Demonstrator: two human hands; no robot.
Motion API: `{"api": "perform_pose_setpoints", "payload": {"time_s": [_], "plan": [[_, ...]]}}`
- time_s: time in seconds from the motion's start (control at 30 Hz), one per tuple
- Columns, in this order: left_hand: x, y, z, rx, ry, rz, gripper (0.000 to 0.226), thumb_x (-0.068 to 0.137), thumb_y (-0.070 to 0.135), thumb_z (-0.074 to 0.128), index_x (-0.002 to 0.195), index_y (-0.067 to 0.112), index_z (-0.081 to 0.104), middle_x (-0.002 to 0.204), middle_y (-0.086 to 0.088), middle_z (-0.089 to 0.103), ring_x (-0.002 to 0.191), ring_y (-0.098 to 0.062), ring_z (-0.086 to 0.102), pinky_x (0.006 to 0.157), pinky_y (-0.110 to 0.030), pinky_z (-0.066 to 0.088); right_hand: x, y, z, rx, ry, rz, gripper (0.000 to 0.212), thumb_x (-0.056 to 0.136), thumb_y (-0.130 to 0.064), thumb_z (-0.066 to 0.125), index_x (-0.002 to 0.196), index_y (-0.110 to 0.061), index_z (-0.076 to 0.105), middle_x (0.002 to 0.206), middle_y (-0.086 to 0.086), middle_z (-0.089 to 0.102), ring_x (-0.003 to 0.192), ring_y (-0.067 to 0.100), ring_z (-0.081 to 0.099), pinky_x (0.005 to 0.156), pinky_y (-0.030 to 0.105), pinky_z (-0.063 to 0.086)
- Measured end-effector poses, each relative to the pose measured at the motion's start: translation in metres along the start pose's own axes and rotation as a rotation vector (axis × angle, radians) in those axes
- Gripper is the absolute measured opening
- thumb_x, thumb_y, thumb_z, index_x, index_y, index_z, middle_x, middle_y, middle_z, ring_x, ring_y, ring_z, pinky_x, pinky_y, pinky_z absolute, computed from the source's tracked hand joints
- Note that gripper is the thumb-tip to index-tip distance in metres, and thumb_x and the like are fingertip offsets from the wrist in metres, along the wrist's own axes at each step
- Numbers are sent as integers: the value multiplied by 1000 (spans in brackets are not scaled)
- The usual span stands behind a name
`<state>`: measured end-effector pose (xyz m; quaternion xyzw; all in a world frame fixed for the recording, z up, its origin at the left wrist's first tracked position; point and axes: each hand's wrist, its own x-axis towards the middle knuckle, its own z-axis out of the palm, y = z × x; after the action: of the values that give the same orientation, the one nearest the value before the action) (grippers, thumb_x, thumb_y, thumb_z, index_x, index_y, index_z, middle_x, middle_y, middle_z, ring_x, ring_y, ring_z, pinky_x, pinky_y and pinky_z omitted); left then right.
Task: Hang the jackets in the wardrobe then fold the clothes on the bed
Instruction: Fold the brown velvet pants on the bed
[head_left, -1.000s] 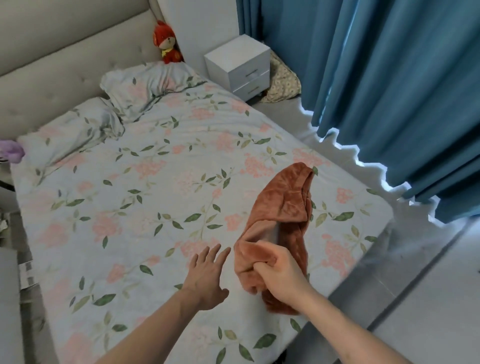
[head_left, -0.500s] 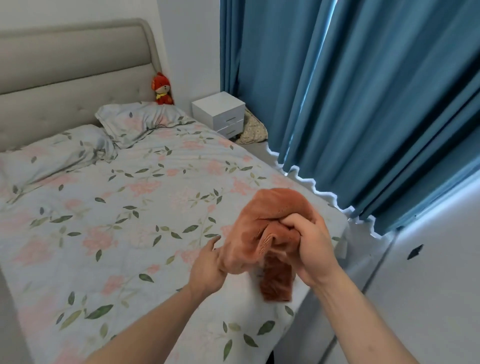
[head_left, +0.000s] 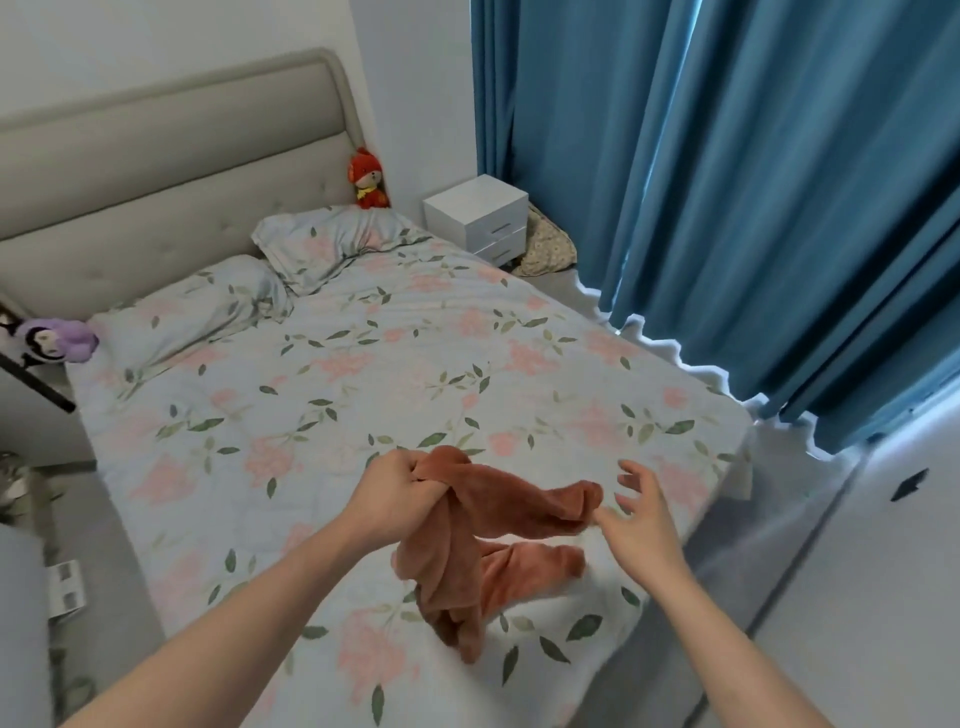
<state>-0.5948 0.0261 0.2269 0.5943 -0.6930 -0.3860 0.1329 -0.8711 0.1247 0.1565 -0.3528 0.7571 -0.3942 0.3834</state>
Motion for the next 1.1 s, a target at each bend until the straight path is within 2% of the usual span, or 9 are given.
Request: {"api": "perform_pose_setpoints", "payload": {"time_s": [0.13,0.23,0.37,0.47,0.57,0.67,0.8,0.93,1.1], "plan": [[-6,14,9,-121,-63,-105,35,88,17,60,54,16,60,56,7,64,55,-4,59,55,-20,46,-40,0,44,-86,-579,-9,62,82,-7,71,128,-40,47,120,-14,67,104,2,69,74,16,54],[-12,18,15,-318,-72,-178,30,93,23,60,72,8,76,74,-4,77,73,-13,72,72,-30,57,-65,8,70,-165,-777,-54,79,71,-33,85,138,-36,43,121,-15,68,107,-4,66,92,23,55],[-13,25,14,-598,-7,-271,23,93,28,66,89,10,81,89,-7,79,91,-23,75,86,-39,59,-71,17,92,-177,-585,-28,52,72,-51,81,118,-41,58,109,-18,72,98,-6,66,87,23,56],[-17,29,-3,-735,55,-271,25,96,30,67,97,7,77,91,-10,79,84,-21,75,73,-35,58,-67,24,101,-206,-457,0,23,84,-52,66,100,-35,70,92,-14,75,88,1,69,87,38,59],[-24,9,-27,-708,144,-184,20,99,31,64,103,14,73,94,-6,75,77,-18,71,65,-35,59,-71,12,107,-131,-409,-6,29,91,-52,65,97,-24,70,92,-7,73,89,5,69,91,40,58],[-38,-31,-43,-540,156,-142,19,100,38,63,112,23,65,114,2,69,90,-17,73,78,-43,63,-77,-12,112,-10,-361,8,48,86,-71,64,99,-25,68,107,-2,70,105,12,65,100,39,53],[-83,-94,-36,-328,-5,-151,19,99,42,62,108,26,64,111,8,66,93,-11,70,81,-39,60,-92,-47,129,186,-336,-5,53,91,-69,59,104,-20,75,100,2,78,100,21,74,94,48,58],[-138,-152,-27,-212,-442,-88,38,84,52,71,117,37,60,119,18,65,102,-2,67,88,-27,55,-131,-79,153,213,-219,-40,49,97,-53,61,95,-5,73,91,15,76,93,31,74,93,52,58],[-185,-217,-30,-243,-493,4,71,77,52,83,135,49,42,128,26,59,110,6,60,81,-14,53,-207,-105,200,363,-128,20,25,102,-30,62,104,-9,75,92,4,80,86,15,77,70,23,59]]}}
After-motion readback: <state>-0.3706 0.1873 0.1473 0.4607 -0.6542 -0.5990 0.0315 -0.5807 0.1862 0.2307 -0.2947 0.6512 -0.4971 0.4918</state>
